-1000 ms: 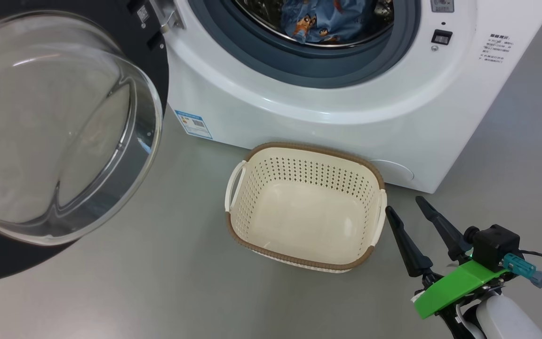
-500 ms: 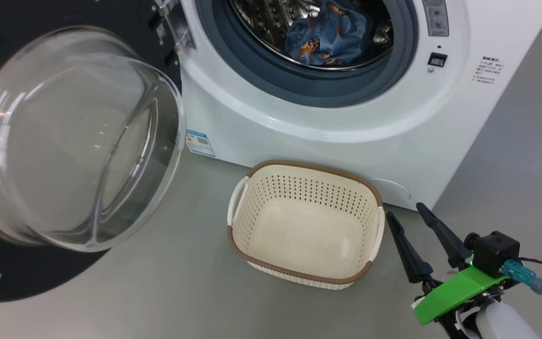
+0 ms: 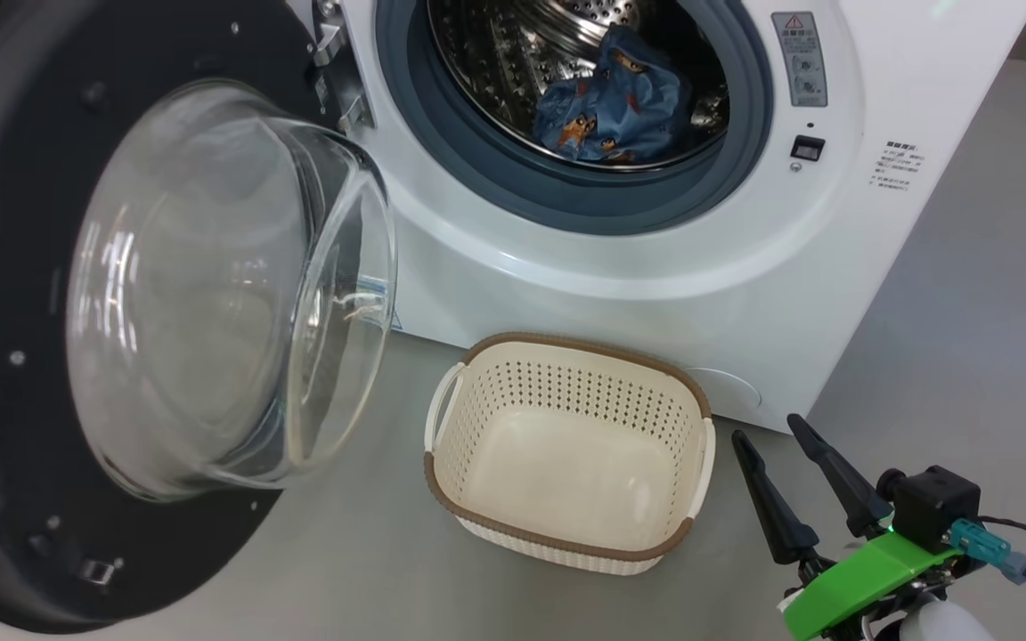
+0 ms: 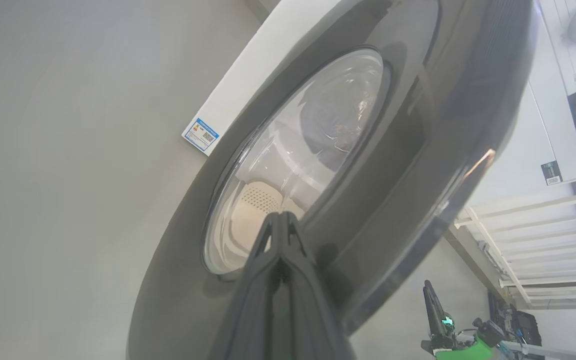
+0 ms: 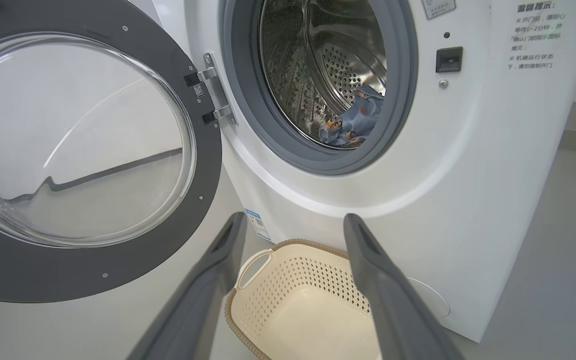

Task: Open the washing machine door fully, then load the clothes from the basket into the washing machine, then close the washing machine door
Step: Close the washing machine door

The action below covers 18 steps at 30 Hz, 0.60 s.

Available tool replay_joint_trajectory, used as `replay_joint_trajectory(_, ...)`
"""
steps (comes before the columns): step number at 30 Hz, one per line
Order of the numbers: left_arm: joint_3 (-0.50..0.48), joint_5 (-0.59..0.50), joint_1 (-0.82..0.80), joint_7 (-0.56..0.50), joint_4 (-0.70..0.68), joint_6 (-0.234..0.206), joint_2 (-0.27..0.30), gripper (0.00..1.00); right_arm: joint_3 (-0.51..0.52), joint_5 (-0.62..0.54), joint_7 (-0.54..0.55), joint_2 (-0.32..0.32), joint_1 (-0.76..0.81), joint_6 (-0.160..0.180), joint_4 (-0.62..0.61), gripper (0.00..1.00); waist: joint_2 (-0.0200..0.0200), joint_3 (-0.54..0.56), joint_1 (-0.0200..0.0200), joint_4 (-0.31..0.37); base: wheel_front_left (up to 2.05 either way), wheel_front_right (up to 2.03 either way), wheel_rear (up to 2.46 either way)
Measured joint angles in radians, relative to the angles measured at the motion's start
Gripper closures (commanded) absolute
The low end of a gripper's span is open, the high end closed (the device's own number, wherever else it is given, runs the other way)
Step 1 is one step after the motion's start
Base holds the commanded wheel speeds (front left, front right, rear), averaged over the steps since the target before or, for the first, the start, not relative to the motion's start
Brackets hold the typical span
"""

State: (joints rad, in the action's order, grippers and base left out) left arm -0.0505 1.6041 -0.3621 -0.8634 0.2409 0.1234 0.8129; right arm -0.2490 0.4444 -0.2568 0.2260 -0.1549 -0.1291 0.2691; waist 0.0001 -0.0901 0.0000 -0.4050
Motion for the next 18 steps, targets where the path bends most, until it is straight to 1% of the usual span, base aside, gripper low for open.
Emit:
replay_joint_trajectory(6,0.010,0.017,0.017,-0.054,-0.106,0.000,-0.014,1.00,0.005,0.001,0.000,-0.002,0.017,0.000,-0.002,0.00,0.0000,0.020,0.0000,0.010,0.00,0.00,0.00)
replay_joint_trajectory(9,0.018,0.037,0.018,-0.077,-0.165,0.000,-0.037,1.00,0.007,0.001,0.000,-0.006,0.018,0.000,-0.004,0.00,0.0000,0.027,0.0000,0.020,0.00,0.00,0.00)
replay_joint_trajectory(14,0.041,0.039,0.025,-0.105,-0.252,0.000,-0.080,1.00,0.013,0.001,0.000,-0.012,0.029,0.000,-0.007,0.00,0.0000,0.030,0.0000,0.044,0.00,0.00,0.00)
replay_joint_trajectory(18,0.065,0.035,0.025,-0.106,-0.296,0.000,-0.122,1.00,0.025,0.001,0.000,-0.020,0.028,0.000,-0.011,0.00,0.0000,0.026,0.0000,0.072,0.00,0.00,0.00)
